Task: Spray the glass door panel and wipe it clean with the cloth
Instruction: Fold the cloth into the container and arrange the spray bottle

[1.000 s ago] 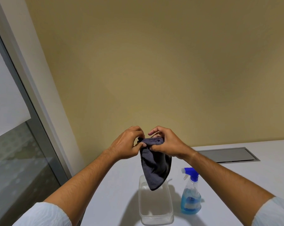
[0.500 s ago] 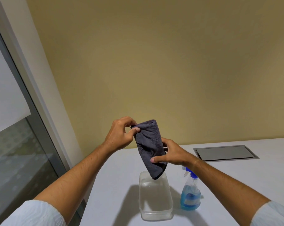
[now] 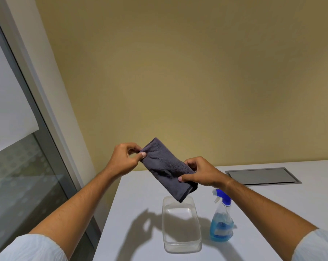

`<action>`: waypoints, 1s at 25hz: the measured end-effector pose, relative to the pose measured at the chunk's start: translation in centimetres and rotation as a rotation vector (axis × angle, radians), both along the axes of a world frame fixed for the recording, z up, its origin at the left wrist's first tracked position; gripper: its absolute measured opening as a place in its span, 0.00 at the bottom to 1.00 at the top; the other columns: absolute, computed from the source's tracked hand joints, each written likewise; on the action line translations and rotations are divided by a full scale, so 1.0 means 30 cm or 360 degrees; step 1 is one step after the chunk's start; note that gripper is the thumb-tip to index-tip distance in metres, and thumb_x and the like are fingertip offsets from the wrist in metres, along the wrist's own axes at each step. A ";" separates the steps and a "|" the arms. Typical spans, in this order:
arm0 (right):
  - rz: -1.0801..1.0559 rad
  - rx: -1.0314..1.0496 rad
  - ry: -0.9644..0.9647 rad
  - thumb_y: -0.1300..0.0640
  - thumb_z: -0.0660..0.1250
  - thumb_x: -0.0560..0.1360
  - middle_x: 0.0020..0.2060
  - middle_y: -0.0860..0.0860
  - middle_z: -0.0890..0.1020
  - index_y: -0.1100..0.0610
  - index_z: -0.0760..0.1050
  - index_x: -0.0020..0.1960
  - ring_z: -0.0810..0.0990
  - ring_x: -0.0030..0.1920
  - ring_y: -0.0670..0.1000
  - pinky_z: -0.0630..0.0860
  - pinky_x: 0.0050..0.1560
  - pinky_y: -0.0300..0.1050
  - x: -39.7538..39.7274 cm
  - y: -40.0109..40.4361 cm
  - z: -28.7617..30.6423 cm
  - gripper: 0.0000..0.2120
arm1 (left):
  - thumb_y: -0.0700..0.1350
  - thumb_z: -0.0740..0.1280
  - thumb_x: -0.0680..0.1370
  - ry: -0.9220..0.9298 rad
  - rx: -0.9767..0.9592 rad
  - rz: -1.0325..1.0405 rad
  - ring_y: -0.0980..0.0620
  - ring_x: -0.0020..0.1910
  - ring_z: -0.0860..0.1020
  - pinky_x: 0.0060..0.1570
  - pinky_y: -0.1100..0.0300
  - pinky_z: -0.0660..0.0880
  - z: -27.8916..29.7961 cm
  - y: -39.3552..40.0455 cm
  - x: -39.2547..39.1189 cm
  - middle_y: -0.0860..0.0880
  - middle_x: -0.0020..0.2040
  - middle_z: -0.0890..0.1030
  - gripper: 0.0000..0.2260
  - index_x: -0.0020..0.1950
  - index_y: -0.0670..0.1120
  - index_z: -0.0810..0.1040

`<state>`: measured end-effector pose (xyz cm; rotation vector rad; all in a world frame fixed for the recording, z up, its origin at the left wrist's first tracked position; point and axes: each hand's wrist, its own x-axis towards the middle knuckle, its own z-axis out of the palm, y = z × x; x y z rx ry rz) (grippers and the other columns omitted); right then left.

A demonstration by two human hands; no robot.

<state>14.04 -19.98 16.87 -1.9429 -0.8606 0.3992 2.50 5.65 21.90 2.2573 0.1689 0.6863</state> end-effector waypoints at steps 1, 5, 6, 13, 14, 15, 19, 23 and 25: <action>0.0030 -0.0048 -0.0012 0.55 0.79 0.65 0.39 0.57 0.85 0.58 0.81 0.43 0.81 0.38 0.48 0.76 0.38 0.47 0.005 -0.002 0.009 0.11 | 0.37 0.72 0.72 0.0069 -0.0003 -0.0044 0.58 0.40 0.83 0.45 0.63 0.76 -0.012 0.012 -0.011 0.51 0.40 0.85 0.07 0.42 0.49 0.83; 0.0122 -0.0220 -0.0087 0.57 0.78 0.66 0.36 0.53 0.83 0.59 0.80 0.42 0.80 0.36 0.47 0.74 0.36 0.45 0.016 0.000 0.030 0.10 | 0.38 0.74 0.68 0.0192 -0.0022 -0.0240 0.55 0.43 0.84 0.43 0.62 0.80 -0.039 0.015 -0.038 0.51 0.47 0.83 0.20 0.58 0.52 0.79; 0.0132 -0.0266 -0.0112 0.57 0.78 0.66 0.36 0.51 0.83 0.59 0.80 0.42 0.80 0.35 0.47 0.75 0.36 0.44 0.016 0.000 0.036 0.10 | 0.42 0.75 0.68 0.0204 -0.0001 -0.0278 0.54 0.43 0.83 0.42 0.61 0.81 -0.044 0.010 -0.040 0.51 0.48 0.82 0.21 0.60 0.52 0.78; 0.0167 -0.0466 -0.0228 0.58 0.78 0.67 0.36 0.48 0.84 0.58 0.81 0.43 0.80 0.35 0.44 0.75 0.37 0.40 0.011 0.004 0.050 0.08 | 0.49 0.73 0.67 0.0355 0.0264 -0.0385 0.55 0.42 0.82 0.39 0.62 0.79 -0.076 -0.019 -0.030 0.53 0.43 0.83 0.16 0.53 0.51 0.80; 0.0160 -0.0471 -0.0230 0.58 0.78 0.67 0.36 0.47 0.83 0.58 0.81 0.43 0.80 0.35 0.44 0.75 0.37 0.40 0.011 0.002 0.048 0.08 | 0.48 0.74 0.67 0.0378 0.0286 -0.0405 0.56 0.42 0.82 0.40 0.62 0.79 -0.086 -0.019 -0.029 0.52 0.42 0.83 0.15 0.53 0.50 0.80; 0.0150 -0.0476 -0.0229 0.58 0.78 0.67 0.35 0.47 0.83 0.58 0.81 0.43 0.79 0.35 0.44 0.74 0.36 0.39 0.011 -0.001 0.044 0.08 | 0.47 0.76 0.67 0.0405 0.0287 -0.0419 0.56 0.42 0.82 0.41 0.63 0.80 -0.098 -0.017 -0.027 0.52 0.42 0.83 0.16 0.53 0.49 0.80; 0.0122 -0.0499 -0.0174 0.58 0.78 0.68 0.34 0.45 0.82 0.57 0.82 0.43 0.78 0.34 0.43 0.72 0.36 0.39 0.013 -0.005 0.032 0.07 | 0.47 0.76 0.66 0.0468 0.0433 -0.0452 0.55 0.39 0.80 0.41 0.61 0.81 -0.140 -0.016 -0.018 0.54 0.38 0.81 0.14 0.50 0.48 0.82; 0.0019 -0.0559 -0.0182 0.53 0.79 0.66 0.35 0.47 0.84 0.55 0.81 0.42 0.79 0.35 0.44 0.74 0.37 0.40 0.004 0.004 -0.001 0.10 | 0.48 0.72 0.67 0.0449 0.0564 -0.0349 0.57 0.33 0.78 0.38 0.56 0.79 -0.177 -0.024 0.000 0.56 0.33 0.81 0.09 0.44 0.48 0.83; -0.0140 -0.0658 -0.0308 0.46 0.81 0.63 0.36 0.49 0.84 0.53 0.80 0.41 0.79 0.36 0.46 0.72 0.35 0.41 -0.004 0.012 -0.025 0.16 | 0.46 0.73 0.67 0.0456 0.0589 -0.0297 0.59 0.32 0.77 0.36 0.58 0.77 -0.198 -0.025 0.009 0.57 0.32 0.79 0.07 0.43 0.47 0.83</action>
